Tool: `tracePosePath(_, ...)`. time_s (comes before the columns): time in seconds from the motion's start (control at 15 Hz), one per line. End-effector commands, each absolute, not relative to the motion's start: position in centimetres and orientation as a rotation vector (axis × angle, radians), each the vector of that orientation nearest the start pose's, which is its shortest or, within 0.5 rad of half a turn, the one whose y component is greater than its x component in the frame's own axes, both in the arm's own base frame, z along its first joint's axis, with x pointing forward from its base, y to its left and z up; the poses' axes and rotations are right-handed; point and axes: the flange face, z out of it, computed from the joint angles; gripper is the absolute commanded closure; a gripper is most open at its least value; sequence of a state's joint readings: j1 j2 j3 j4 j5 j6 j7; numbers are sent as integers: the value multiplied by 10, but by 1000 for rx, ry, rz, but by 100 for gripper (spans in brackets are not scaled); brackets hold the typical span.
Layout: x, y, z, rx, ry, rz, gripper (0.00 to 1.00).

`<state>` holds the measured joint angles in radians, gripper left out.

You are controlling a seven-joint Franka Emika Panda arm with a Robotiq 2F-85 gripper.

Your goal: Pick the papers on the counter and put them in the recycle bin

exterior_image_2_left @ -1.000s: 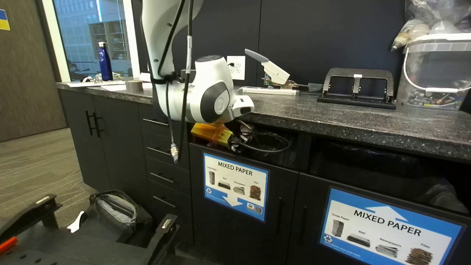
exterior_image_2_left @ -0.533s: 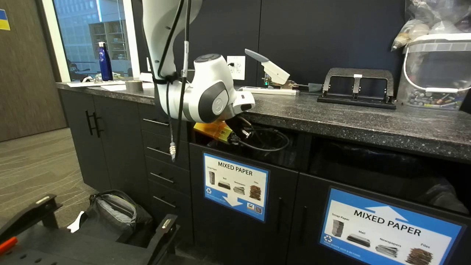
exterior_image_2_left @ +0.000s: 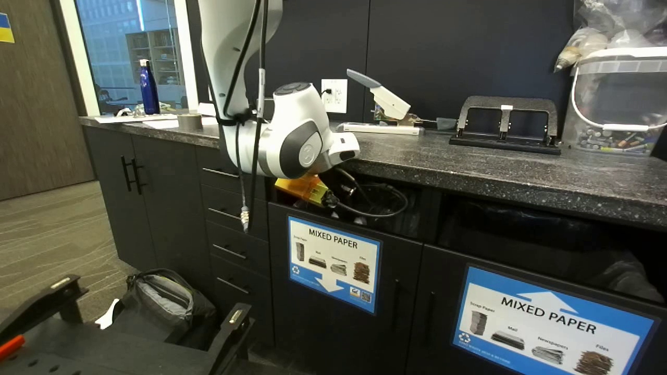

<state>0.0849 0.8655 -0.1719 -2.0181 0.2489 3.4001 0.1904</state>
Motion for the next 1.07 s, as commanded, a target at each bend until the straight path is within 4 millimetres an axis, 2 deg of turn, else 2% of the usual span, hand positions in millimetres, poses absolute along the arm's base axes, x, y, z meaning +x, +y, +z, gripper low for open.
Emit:
tracePosePath(0.0,608,-77,88,-3050,666,-859,7)
tracePosePath(0.07,604,-77,91,-3078,671,-807,1)
tracePosePath(0.27,594,-75,112,-3155,633,-666,0)
tracePosePath(0.33,590,-73,124,-3175,649,-614,0)
tracePosePath(0.6,580,-49,173,-3234,504,-392,0)
tracePosePath(0.73,562,-45,197,-3252,480,-180,0)
tracePosePath(0.93,531,-56,232,-3306,557,120,0)
tracePosePath(1.0,525,-59,250,-3313,591,193,0)
